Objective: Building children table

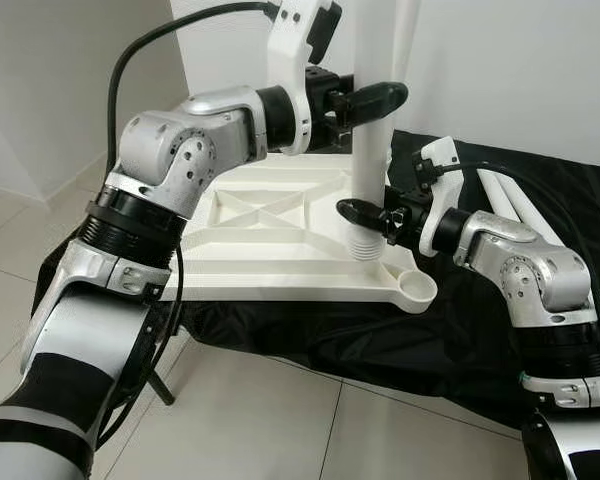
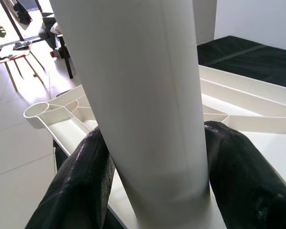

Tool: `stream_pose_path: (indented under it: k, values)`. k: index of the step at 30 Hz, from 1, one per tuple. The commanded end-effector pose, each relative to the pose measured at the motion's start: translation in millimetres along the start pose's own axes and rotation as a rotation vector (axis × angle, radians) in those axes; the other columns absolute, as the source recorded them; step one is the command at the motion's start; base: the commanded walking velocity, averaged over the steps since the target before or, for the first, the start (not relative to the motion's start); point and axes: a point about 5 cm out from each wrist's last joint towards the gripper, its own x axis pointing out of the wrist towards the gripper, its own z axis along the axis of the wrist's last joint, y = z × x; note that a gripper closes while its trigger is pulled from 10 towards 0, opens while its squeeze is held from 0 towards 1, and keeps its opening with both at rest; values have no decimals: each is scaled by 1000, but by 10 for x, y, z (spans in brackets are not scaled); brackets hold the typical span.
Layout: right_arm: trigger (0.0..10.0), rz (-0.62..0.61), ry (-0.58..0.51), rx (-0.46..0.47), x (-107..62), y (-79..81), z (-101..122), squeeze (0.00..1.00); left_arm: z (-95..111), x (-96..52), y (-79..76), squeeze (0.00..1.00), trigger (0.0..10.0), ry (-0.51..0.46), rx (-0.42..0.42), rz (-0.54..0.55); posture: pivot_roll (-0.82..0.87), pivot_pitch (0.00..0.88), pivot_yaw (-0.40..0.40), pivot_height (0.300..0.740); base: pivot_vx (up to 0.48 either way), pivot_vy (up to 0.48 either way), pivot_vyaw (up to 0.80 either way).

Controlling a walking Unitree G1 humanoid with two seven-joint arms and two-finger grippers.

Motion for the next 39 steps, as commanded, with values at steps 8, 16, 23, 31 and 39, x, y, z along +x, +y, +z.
stream_pose_path:
  k: [8, 16, 23, 31, 39]
  values:
    - [10000, 7, -26, -15, 4, 3, 41, 0, 83, -77, -56, 0, 10000, 3, 21, -196, -92, 64, 36, 740, 0, 0, 0]
    - [10000, 80, -28, -21, -2, 101, 30, 1000, 116, -93, -35, 0, 10000, 1, 18, -197, -91, 65, 38, 740, 0, 0, 0]
    - [10000, 102, -50, -67, 12, 138, 62, 0, 138, -83, -50, 0, 10000, -4, 19, -197, -90, 64, 35, 740, 0, 0, 0]
    - [10000, 130, -75, -121, 55, 205, 66, 0, 165, -73, -65, 0, 10000, -8, 18, -202, -87, 63, 37, 740, 0, 0, 0]
    - [10000, 115, -109, -134, 157, 216, 65, 0, 202, -84, -36, 0, 10000, -7, 15, -202, -86, 62, 40, 740, 0, 0, 0]
